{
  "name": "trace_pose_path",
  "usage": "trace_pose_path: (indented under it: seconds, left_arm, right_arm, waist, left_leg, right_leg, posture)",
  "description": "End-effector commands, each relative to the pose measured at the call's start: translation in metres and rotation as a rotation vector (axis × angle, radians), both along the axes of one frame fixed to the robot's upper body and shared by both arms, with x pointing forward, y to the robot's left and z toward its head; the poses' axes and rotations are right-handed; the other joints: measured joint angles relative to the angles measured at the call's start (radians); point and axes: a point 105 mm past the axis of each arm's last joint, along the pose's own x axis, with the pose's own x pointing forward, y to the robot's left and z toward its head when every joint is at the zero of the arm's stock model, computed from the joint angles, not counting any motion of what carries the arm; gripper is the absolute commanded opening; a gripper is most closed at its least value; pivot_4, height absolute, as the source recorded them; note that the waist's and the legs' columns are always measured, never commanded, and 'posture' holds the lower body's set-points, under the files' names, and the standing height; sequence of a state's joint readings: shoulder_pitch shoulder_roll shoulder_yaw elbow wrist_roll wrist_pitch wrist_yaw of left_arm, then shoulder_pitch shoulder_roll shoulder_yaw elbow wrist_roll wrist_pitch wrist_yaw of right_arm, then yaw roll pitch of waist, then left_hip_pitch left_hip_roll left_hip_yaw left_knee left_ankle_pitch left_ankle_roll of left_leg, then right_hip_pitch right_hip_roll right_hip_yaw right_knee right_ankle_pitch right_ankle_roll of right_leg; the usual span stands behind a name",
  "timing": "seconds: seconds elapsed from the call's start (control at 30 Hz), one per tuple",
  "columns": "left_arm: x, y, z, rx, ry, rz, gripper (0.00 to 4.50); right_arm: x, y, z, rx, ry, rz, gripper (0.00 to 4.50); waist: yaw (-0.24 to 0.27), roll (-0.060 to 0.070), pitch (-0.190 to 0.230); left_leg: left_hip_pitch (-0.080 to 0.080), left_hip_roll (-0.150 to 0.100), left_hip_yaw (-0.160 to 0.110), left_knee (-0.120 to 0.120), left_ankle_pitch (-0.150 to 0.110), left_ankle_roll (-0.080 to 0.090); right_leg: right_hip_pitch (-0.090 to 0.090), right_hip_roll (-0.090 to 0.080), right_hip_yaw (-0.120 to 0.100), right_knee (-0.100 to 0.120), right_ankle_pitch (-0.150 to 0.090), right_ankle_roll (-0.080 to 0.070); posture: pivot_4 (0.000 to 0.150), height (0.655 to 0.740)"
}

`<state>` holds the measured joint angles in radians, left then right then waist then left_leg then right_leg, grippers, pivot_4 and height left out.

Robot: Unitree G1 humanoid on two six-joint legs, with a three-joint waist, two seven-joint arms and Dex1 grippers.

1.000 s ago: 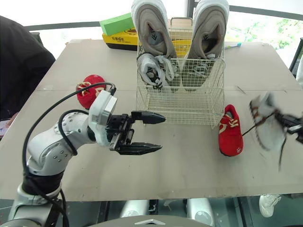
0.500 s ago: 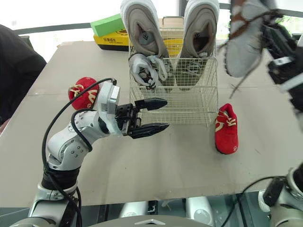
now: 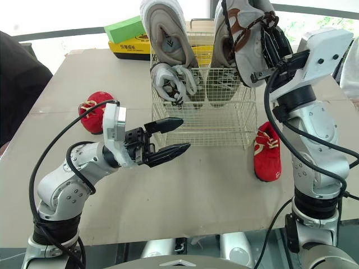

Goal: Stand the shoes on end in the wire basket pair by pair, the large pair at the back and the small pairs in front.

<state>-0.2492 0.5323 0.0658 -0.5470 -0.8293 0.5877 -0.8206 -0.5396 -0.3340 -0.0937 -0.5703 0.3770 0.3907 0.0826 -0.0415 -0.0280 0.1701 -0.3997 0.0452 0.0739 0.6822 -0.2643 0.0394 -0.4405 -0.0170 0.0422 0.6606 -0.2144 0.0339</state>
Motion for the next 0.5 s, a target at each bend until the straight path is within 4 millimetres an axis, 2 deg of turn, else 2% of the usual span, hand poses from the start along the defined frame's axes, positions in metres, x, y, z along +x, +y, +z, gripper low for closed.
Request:
trace_pose_path:
  seconds: [0.03, 0.13, 0.33, 0.5]
  left_arm:
    - [-0.008, -0.001, 0.010, 0.010, -0.056, -0.024, 4.11]
    - [-0.006, -0.001, 0.010, 0.017, -0.065, -0.019, 4.11]
    - [-0.006, -0.004, 0.018, 0.017, -0.068, -0.022, 4.11]
    - [-0.018, -0.021, 0.044, 0.010, -0.106, -0.015, 4.11]
  right_arm:
    - [-0.002, 0.013, -0.012, -0.009, -0.039, 0.009, 0.03]
    - [0.005, 0.019, -0.032, -0.006, -0.003, 0.012, 0.03]
    - [0.015, 0.015, -0.046, 0.005, 0.010, -0.021, 0.03]
    - [0.020, 0.014, -0.066, -0.020, 0.061, -0.036, 0.03]
  waist:
    - [0.000, 0.000, 0.000]
    - [0.000, -0.001, -0.001]
    - [-0.001, -0.001, -0.001]
    - [0.000, -0.001, -0.001]
  left_leg:
    - [0.000, 0.000, 0.000, 0.000, 0.000, 0.000]
    - [0.001, 0.001, -0.001, -0.001, 0.000, 0.000]
    - [0.001, 0.001, 0.001, 0.001, 0.000, -0.001]
    - [0.001, 0.001, 0.000, 0.000, 0.000, -0.001]
  right_leg:
    - [0.000, 0.000, 0.000, 0.000, 0.000, 0.000]
    - [0.000, 0.001, -0.001, 0.001, 0.000, 0.000]
    - [0.000, 0.000, 0.001, 0.001, -0.001, -0.002]
    - [0.000, 0.000, 0.001, 0.001, -0.001, -0.002]
  posture:
    - [0.150, 0.7400]
    - [0.150, 0.7400]
    - [0.150, 0.7400]
    - [0.150, 0.7400]
